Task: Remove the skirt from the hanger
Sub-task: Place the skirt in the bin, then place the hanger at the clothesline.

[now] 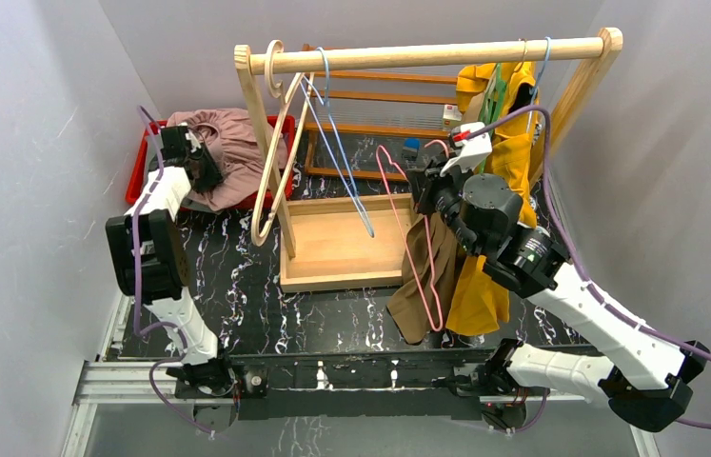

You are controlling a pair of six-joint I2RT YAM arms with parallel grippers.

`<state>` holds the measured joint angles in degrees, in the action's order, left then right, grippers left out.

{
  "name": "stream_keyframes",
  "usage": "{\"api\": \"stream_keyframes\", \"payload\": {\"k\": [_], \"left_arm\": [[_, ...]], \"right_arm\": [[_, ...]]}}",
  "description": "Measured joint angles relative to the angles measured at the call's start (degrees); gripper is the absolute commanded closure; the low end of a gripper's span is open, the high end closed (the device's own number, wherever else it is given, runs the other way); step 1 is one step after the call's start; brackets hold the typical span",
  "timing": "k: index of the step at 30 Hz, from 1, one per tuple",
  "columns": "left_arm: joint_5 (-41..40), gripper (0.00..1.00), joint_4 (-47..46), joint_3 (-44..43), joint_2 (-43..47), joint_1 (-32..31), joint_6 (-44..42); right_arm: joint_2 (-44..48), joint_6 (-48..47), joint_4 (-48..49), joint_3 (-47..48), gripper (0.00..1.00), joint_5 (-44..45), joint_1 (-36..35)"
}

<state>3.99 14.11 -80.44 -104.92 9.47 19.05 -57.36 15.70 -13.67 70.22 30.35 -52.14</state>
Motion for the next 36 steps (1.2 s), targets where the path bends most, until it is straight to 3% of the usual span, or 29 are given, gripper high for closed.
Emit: {"api": "stream_keyframes", "payload": {"k": [6,8,13,15,16,18,26,36], "left_arm": [[-0.1,0.68,-2.4,-1.9,-6.4,-0.1,-0.1],[-0.5,0.6,-2.6,-1.8,-7.1,-0.2,-0.4],[0.1,0.27,-2.0,-1.8,-5.7,-0.4,-0.2],[0.5,0.18,-1.5,-1.3,-3.5,-0.5,0.2],[0.5,0.09,-1.0,-0.8,-1.6,-0.5,0.5],[0.5,0.03,0.5,0.0,2.6,-0.4,1.2],[3.1,0.02,1.6,6.6,22.9,-0.4,4.9],[10.6,0.05,4.4,20.0,36.9,-5.3,4.9]], "right_arm": [[-1.2,0.0,-1.1,0.9,0.98,0.1,0.0],[-1.8,-0.3,-1.6,1.6,0.98,0.1,0.0],[-3.8,-1.6,-3.4,4.5,0.99,-0.1,0.0],[-5.1,-2.4,-4.5,6.7,0.99,-0.2,0.0],[-5.7,-2.7,-5.2,7.8,0.99,-0.4,0.0],[-6.4,-3.5,-6.8,9.6,0.99,-0.6,0.0],[-5.6,-7.5,-9.9,14.1,0.99,-3.1,0.0],[-3.6,-15.0,-7.7,17.2,1.0,-9.5,0.0]]}}
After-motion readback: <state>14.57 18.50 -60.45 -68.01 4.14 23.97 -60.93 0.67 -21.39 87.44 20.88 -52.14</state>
